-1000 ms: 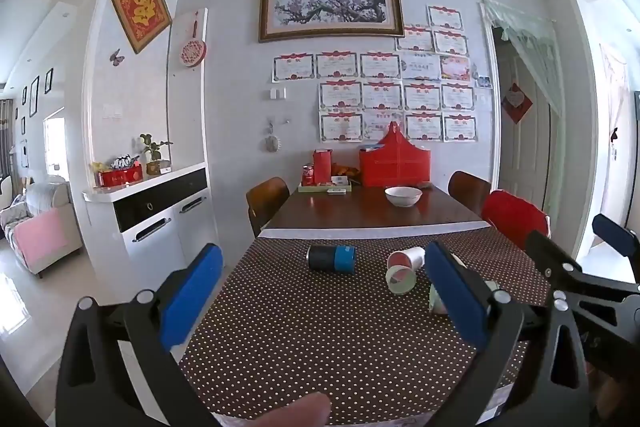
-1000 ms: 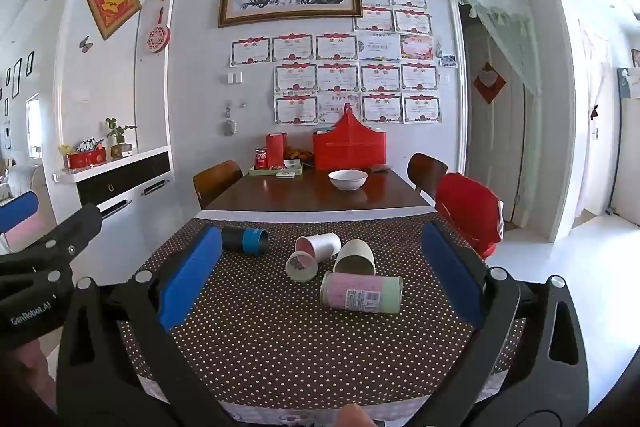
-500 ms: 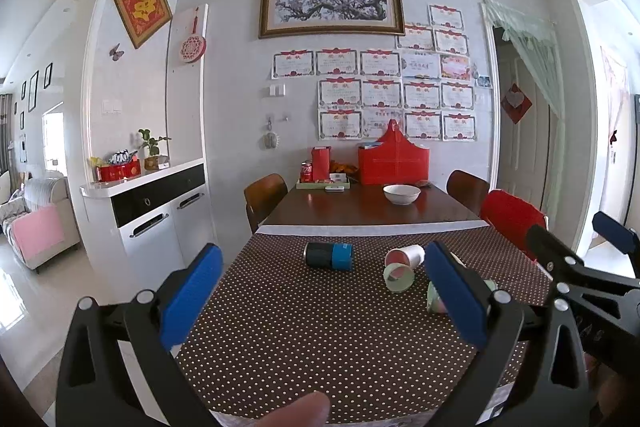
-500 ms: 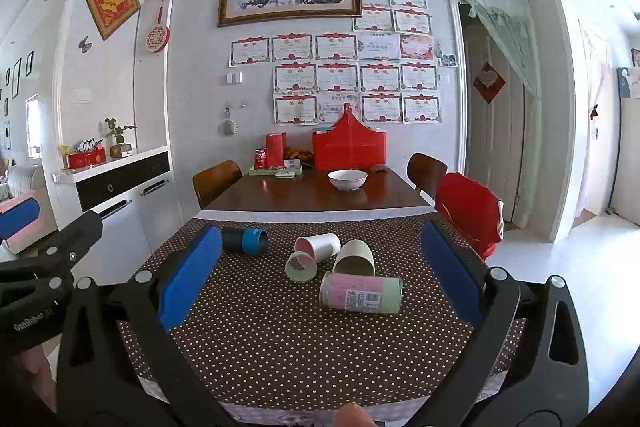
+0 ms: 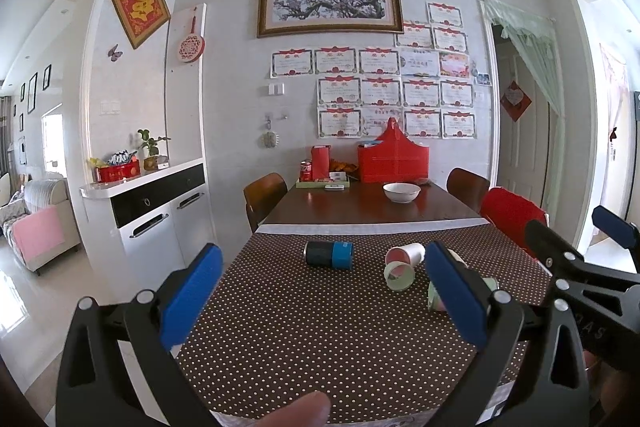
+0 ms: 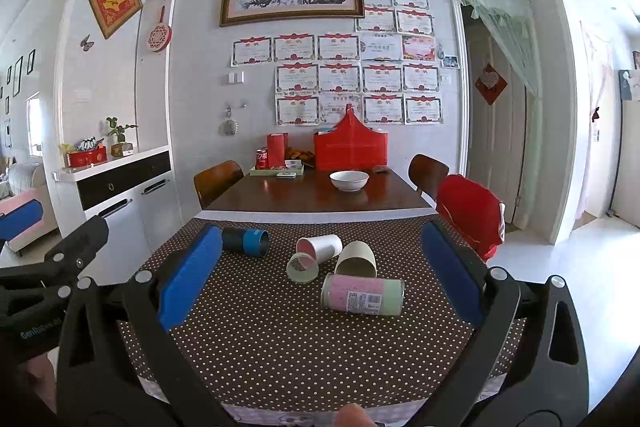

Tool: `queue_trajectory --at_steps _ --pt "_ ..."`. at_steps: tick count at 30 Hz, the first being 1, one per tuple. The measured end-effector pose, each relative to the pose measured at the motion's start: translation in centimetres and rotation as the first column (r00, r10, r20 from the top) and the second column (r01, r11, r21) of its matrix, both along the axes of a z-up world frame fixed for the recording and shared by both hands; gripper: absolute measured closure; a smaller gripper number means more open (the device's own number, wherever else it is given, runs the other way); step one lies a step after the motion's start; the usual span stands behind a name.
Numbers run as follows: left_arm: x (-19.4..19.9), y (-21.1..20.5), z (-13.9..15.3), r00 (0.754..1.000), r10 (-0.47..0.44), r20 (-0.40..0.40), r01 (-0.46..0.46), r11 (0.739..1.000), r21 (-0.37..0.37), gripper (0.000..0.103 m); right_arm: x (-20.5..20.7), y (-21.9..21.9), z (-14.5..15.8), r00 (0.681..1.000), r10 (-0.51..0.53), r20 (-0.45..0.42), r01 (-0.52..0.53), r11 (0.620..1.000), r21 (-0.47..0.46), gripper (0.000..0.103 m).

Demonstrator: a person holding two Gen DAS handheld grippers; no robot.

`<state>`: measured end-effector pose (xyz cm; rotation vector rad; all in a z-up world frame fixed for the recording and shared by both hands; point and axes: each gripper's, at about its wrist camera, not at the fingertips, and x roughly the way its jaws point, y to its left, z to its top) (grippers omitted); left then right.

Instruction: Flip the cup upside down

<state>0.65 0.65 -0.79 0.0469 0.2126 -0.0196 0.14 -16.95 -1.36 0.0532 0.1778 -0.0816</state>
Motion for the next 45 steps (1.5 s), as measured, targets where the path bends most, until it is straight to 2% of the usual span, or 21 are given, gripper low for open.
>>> queue_trajectory --at_steps 24,32,38,45 --pt "0.6 0.4 -0.8 1.000 0.008 -0.004 -0.008 1.000 0.001 0.004 0.3 0.2 -0.4 1.000 0.003 -0.004 -0.003 1.000 0.002 0.006" --pt "1.2 0.3 -1.2 1.000 0.008 -0.002 -0.008 1.000 0.009 0.004 2.2 0.7 -1.2 1.000 0.014 -0.014 -0.014 1.000 -0.010 0.006" --pt "4.4 0.2 -2.2 0.999 -0.030 -0.031 0.031 0.999 0.036 0.004 5.5 0.8 -2.1 0.998 0.026 -0.049 -0.027 0.999 -0.028 0.006" --pt "12.7 0.4 -4.6 0.987 -0.060 -0.152 0.072 0.995 0.076 0.004 12.8 0.4 -5.0 0.985 0.039 -0.170 -0.045 0.999 -0.028 0.006"
